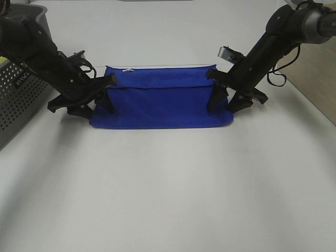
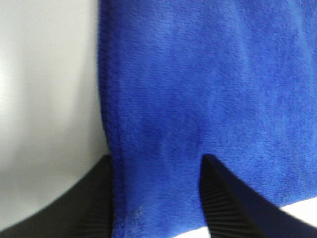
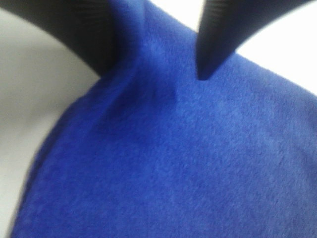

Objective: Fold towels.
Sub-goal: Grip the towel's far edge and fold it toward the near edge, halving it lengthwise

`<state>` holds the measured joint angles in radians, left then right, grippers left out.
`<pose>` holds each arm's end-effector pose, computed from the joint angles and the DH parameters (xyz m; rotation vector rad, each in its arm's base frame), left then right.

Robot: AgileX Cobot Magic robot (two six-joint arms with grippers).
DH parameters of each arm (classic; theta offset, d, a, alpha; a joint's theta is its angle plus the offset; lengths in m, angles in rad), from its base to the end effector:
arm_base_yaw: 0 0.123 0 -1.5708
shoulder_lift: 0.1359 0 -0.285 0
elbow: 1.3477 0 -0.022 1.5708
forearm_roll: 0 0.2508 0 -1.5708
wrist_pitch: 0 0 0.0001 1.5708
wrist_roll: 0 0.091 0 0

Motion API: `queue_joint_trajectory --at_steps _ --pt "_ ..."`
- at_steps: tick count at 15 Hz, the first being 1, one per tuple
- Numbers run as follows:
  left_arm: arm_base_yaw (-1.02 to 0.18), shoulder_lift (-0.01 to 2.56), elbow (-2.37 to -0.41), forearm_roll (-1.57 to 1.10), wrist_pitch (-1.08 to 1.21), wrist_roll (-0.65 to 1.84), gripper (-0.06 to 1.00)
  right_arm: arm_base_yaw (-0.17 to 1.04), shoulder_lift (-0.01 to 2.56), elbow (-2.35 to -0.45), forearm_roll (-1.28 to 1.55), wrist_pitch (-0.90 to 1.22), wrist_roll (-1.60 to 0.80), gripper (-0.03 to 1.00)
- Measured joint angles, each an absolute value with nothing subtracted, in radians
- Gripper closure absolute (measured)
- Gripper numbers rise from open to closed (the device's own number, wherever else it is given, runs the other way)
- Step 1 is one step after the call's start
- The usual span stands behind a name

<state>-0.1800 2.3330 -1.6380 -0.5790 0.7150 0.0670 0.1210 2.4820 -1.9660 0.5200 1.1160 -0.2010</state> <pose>0.4557 -0.1162 0.0952 -0.2125 2.8488 -0.6442 0.4823 0.0996 0.1001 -0.1438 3.0101 0.7180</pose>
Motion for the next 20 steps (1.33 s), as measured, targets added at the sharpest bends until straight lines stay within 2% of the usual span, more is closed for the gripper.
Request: queue_joint_trajectory --at_steps 2,4,8,14,17,20 --pt "-0.198 2.337 -1.637 -0.579 0.703 0.072 0.83 0.121 2.489 -1.965 0.494 1.104 -0.170 0.83" --pt "-0.200 2.337 -1.637 -0.579 0.702 0.075 0.93 0.121 2.489 -1.963 0.477 1.104 -0.141 0.97" --pt "-0.200 2.293 -1.632 -0.482 0.767 0.070 0.93 0.121 2.452 -1.938 0.465 1.151 -0.136 0.97" --pt "-0.211 2.129 -1.372 -0.482 0.729 0.070 0.93 0.122 2.288 -1.623 0.470 1.096 -0.144 0.97" --pt "-0.211 2.105 -1.410 -0.485 0.720 0.038 0.93 0.122 2.272 -1.657 0.473 1.084 -0.160 0.97" --pt "-0.211 2.133 -1.524 -0.481 0.710 0.000 0.93 0.122 2.283 -1.792 0.473 1.074 -0.170 0.97"
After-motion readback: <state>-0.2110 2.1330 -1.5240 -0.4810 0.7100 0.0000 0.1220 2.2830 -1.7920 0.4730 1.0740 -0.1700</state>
